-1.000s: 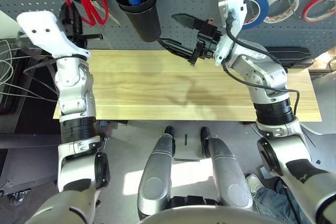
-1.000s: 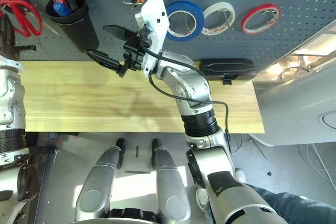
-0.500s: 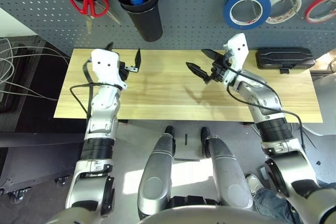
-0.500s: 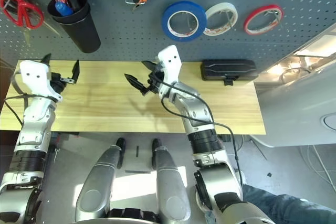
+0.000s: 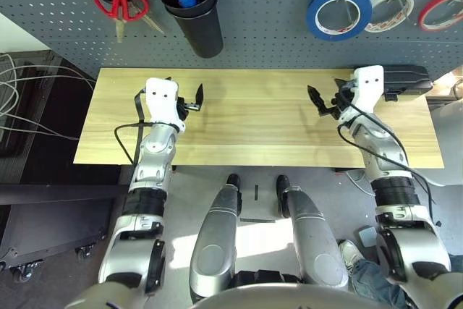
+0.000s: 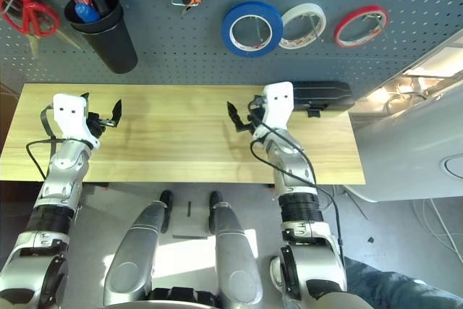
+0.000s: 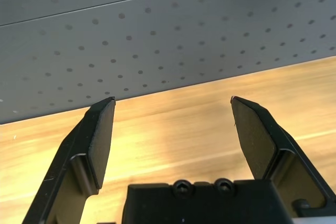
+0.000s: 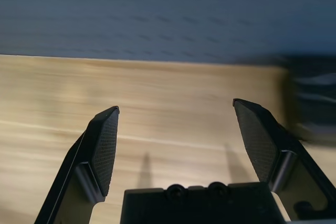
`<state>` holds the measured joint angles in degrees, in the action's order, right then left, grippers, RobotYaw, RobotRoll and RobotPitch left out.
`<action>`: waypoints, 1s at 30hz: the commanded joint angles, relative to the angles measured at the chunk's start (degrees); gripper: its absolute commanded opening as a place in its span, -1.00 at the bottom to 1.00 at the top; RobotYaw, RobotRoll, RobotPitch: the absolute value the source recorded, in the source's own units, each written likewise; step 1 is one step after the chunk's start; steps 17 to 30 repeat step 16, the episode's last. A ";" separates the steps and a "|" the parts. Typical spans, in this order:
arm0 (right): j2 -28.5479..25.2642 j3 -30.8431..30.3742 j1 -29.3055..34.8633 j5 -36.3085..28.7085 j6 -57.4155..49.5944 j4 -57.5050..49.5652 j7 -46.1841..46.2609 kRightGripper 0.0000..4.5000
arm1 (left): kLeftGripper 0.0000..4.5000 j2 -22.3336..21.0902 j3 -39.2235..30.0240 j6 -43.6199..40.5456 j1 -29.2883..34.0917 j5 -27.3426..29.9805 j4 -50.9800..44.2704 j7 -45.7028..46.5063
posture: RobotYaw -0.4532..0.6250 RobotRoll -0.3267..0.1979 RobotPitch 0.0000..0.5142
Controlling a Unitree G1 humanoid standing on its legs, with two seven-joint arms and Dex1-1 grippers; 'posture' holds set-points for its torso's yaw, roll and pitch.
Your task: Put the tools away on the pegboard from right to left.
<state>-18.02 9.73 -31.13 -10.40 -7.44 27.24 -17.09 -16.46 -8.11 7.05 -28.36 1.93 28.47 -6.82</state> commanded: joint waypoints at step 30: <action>-9.39 2.08 -9.84 0.93 11.39 29.04 -8.80 1.00 | 0.99 2.27 -1.48 -0.67 -3.54 -0.39 16.65 8.43 | -0.13 0.25 0.45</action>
